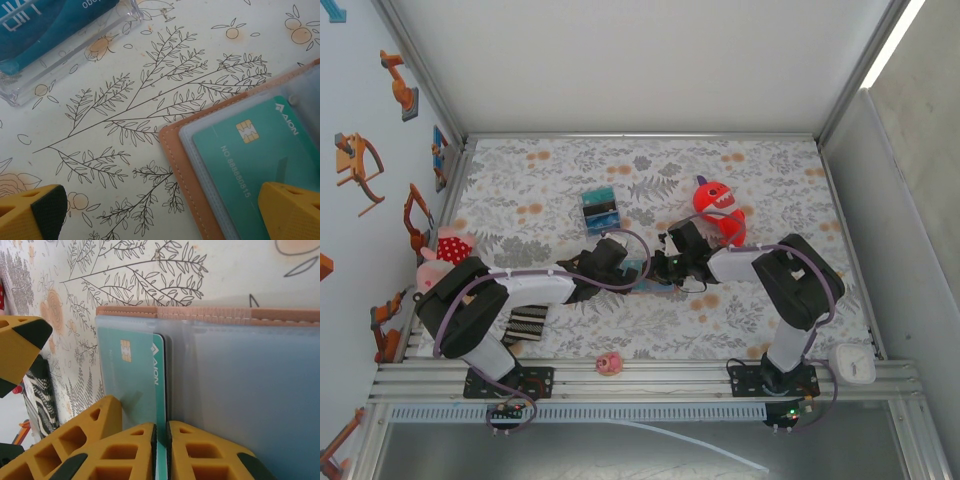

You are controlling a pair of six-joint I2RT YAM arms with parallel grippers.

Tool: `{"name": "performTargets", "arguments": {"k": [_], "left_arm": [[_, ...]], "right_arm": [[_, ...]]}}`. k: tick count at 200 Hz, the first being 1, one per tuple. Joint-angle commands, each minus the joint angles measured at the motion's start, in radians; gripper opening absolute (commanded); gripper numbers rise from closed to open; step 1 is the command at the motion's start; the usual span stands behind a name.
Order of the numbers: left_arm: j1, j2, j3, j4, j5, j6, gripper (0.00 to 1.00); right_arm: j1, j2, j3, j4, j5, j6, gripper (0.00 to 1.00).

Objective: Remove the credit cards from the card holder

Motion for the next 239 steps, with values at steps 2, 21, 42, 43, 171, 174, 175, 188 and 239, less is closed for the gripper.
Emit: {"name": "performTargets", "arguments": {"k": [2, 21, 42, 43, 171, 174, 175, 188, 239], "left_arm": [[-0.006, -0.018, 0.023, -0.028, 0.016, -0.012, 0.99], [-0.006, -0.031, 0.022, -0.031, 0.008, -0.016, 0.99], [-0.005, -0.052, 0.019, -0.042, -0.009, -0.021, 0.99], [-0.006, -0.053, 0.018, -0.042, -0.01, -0.021, 0.99], [-0.005, -0.065, 0.019, -0.064, -0.057, 0.009, 0.97], [-0.005, -0.065, 0.022, -0.065, -0.056, 0.009, 0.97], [-0.005, -0.065, 0.021, -0.065, -0.056, 0.009, 0.97], [-0.005, -0.062, 0.024, -0.064, -0.055, 0.013, 0.97], [-0.008, -0.053, 0.036, -0.047, -0.018, 0.034, 0.97]], "right_arm": [[-0.004, 0.014, -0.003, 0.028, -0.015, 0.005, 0.1], [-0.007, 0.007, -0.011, 0.029, -0.011, 0.006, 0.07], [-0.016, -0.003, -0.023, 0.029, -0.006, 0.005, 0.05], [-0.016, -0.004, -0.024, 0.028, -0.006, 0.005, 0.05], [-0.028, -0.101, 0.018, -0.22, 0.116, -0.123, 0.0], [-0.028, -0.104, 0.019, -0.225, 0.118, -0.126, 0.0], [-0.028, -0.104, 0.019, -0.226, 0.119, -0.126, 0.0], [-0.029, -0.112, 0.024, -0.243, 0.129, -0.134, 0.0], [-0.028, -0.132, 0.041, -0.28, 0.148, -0.151, 0.0]]}}
